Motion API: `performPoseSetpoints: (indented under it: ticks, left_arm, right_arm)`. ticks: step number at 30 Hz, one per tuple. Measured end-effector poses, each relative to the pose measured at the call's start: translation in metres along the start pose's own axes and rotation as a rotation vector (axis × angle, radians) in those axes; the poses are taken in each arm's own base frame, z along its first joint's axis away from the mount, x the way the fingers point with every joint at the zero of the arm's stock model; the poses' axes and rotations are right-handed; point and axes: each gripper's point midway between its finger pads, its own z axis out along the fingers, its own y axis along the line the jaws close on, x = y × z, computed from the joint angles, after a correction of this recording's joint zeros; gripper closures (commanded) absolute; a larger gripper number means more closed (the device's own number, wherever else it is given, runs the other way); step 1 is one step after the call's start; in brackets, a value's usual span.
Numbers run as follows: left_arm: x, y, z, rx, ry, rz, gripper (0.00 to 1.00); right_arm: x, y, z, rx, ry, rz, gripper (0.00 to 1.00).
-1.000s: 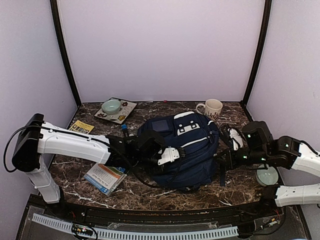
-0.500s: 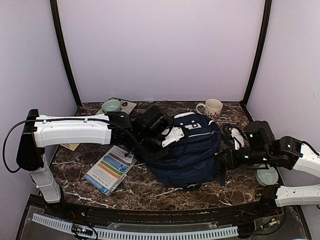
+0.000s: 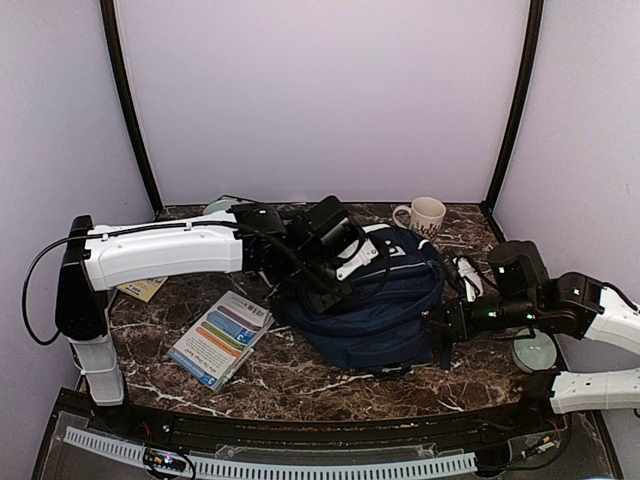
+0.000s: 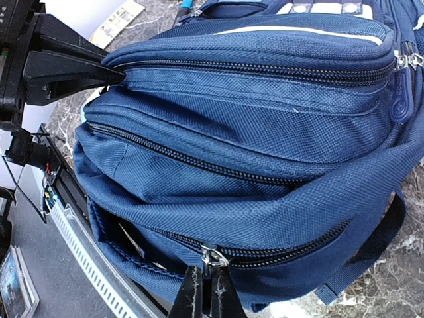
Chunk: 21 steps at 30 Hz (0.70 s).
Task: Pack the student bag
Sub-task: Pick up the student bag from the center of the board, then unzip the largest pocket of the student bag.
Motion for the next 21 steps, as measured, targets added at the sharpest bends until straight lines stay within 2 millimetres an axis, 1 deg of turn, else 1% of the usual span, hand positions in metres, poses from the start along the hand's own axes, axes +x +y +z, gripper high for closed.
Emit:
performPoseSetpoints:
  ticks: [9,21]
  left_arm:
    - [0.002,-0.003,-0.002,0.019,0.015,-0.162,1.0]
    - [0.006,-0.017,0.0,0.099,0.035,-0.279,1.0]
  right_arm:
    - [-0.002,0.006,0.001,-0.027,-0.004,0.01,1.0]
    - [0.011,0.024,0.006,-0.069,0.043,0.022,1.0]
